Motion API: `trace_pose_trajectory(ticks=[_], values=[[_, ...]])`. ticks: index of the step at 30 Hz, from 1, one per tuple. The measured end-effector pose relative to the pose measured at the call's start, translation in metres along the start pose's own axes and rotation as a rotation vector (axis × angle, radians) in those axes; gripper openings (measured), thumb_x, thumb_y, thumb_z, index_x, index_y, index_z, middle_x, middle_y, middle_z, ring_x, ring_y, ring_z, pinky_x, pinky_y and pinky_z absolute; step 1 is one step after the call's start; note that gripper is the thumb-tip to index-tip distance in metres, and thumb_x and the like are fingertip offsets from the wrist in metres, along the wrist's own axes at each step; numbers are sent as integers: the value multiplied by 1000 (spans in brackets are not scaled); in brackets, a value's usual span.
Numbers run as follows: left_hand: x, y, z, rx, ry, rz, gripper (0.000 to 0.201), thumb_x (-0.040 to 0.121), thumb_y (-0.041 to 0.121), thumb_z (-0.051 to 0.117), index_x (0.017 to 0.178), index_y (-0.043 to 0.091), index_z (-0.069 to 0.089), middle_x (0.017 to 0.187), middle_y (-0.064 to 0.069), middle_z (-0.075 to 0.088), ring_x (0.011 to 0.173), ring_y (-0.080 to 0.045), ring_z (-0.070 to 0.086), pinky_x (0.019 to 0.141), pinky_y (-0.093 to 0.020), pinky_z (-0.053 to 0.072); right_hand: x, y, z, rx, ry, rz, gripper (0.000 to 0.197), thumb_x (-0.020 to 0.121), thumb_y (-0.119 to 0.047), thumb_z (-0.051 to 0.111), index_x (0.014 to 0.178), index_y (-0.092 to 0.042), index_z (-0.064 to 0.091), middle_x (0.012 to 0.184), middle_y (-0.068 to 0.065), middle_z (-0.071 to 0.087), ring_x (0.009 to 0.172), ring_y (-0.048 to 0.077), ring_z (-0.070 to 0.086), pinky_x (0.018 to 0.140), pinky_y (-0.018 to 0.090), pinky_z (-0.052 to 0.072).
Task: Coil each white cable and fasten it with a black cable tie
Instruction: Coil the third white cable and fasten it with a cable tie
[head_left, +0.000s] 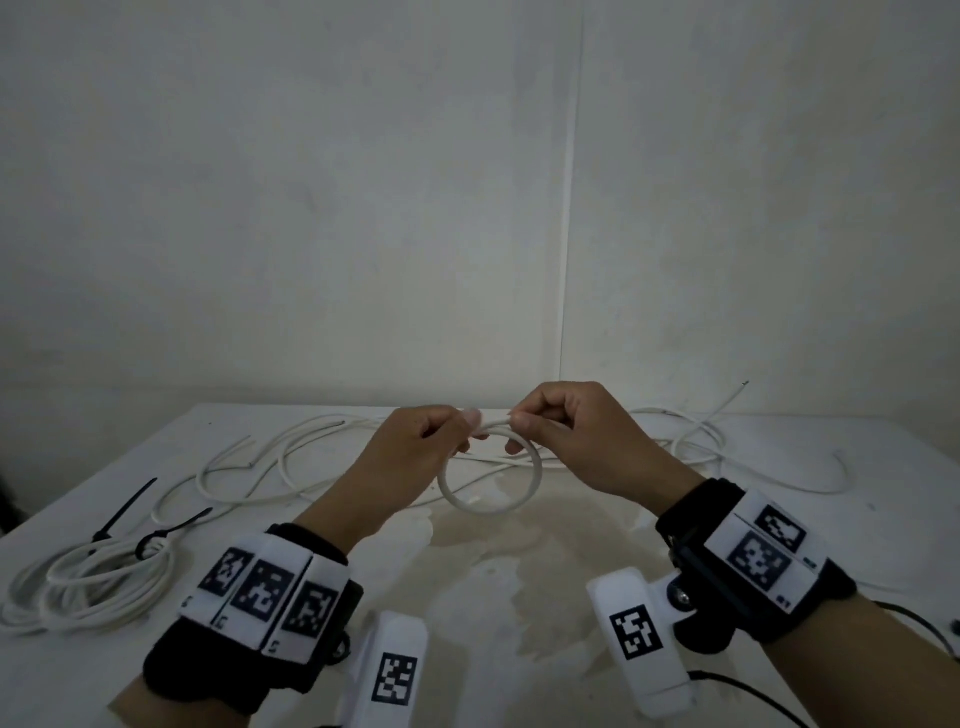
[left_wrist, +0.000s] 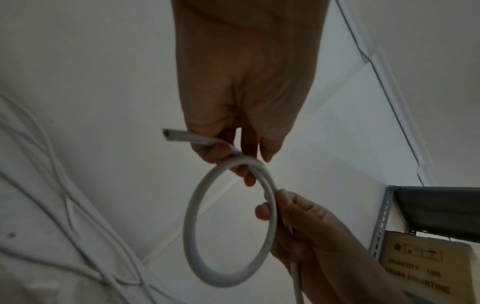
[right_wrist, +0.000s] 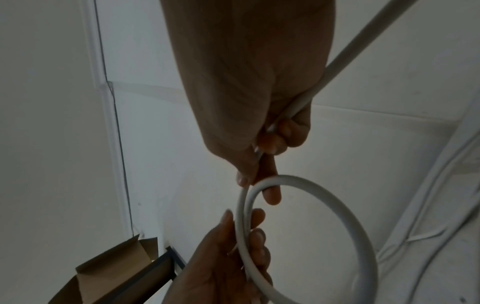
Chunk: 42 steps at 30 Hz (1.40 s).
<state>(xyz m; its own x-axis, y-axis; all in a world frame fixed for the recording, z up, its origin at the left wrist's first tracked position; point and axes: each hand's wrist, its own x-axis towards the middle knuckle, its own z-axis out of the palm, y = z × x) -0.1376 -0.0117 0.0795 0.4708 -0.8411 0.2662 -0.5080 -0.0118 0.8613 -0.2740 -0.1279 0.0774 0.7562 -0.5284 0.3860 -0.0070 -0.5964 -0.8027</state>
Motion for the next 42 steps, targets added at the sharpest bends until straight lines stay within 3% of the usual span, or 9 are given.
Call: trace_pose_trajectory(ticks=[3, 8, 13, 18, 24, 29, 34, 37, 42], values=[[-1, 1, -11, 23, -71, -65, 35, 97, 21, 39, 81, 14, 69, 63, 9, 54, 51, 1, 45, 43, -5, 32, 0, 1, -6, 8, -2, 46, 16, 89, -9, 56, 74, -13, 61, 69, 0, 70, 53, 7, 58, 57, 18, 47], [-2, 2, -27, -220, -212, -232, 21, 92, 8, 50, 87, 4, 69, 71, -5, 65, 62, -8, 61, 63, -17, 55, -1, 2, -7, -18, 22, 80, 15, 89, -9, 57, 74, -12, 60, 69, 2, 70, 53, 11, 59, 54, 17, 45], [-6, 3, -31, -364, -221, -298, 11, 82, 1, 57, 75, 0, 65, 59, -6, 69, 52, -11, 65, 52, -19, 54, -2, 1, -3, -12, 71, 62, 16, 87, -11, 59, 71, -14, 60, 63, -2, 69, 62, 20, 65, 60, 30, 54], [-10, -1, -23, -556, -210, -316, 22, 70, 18, 59, 80, -2, 63, 54, -4, 62, 45, -8, 58, 50, -18, 53, -3, 0, -5, -4, 81, 71, 15, 88, -11, 59, 73, -12, 59, 65, 1, 69, 57, 15, 65, 56, 25, 53], [-9, -4, -23, -512, -277, -323, 12, 86, 7, 53, 83, 0, 62, 58, -2, 62, 50, -7, 59, 57, -22, 56, -4, -2, -9, -8, -9, 122, 12, 89, -11, 56, 77, -11, 56, 74, 5, 71, 53, 9, 60, 51, 15, 45], [-11, -8, -18, -635, -259, -315, 26, 70, 19, 55, 87, 4, 67, 61, -2, 65, 54, -8, 62, 57, -21, 56, -3, -3, -12, -65, 30, 88, 14, 88, -12, 58, 75, -11, 57, 74, 6, 71, 58, 13, 62, 64, 30, 53], [-14, -13, -7, -588, -337, -308, 29, 69, 26, 57, 89, 8, 64, 82, -1, 73, 76, -15, 69, 69, -25, 58, -3, 0, -9, -117, 49, 51, 14, 87, -13, 60, 72, -14, 58, 73, 9, 70, 66, 22, 66, 70, 39, 55], [-17, -6, 1, -626, -387, -298, 25, 70, 25, 54, 82, 5, 63, 64, -2, 65, 61, -13, 66, 68, -30, 59, -5, 1, -6, -98, 48, 56, 15, 87, -13, 60, 72, -15, 57, 74, 9, 70, 61, 15, 64, 68, 37, 54], [-14, -6, 12, -471, -161, -185, 17, 78, 7, 64, 62, 5, 57, 47, 3, 46, 43, -6, 46, 54, -23, 55, -6, 0, -8, -21, 13, 133, 13, 90, -15, 56, 77, -12, 54, 73, 2, 70, 48, 13, 59, 50, 23, 46]])
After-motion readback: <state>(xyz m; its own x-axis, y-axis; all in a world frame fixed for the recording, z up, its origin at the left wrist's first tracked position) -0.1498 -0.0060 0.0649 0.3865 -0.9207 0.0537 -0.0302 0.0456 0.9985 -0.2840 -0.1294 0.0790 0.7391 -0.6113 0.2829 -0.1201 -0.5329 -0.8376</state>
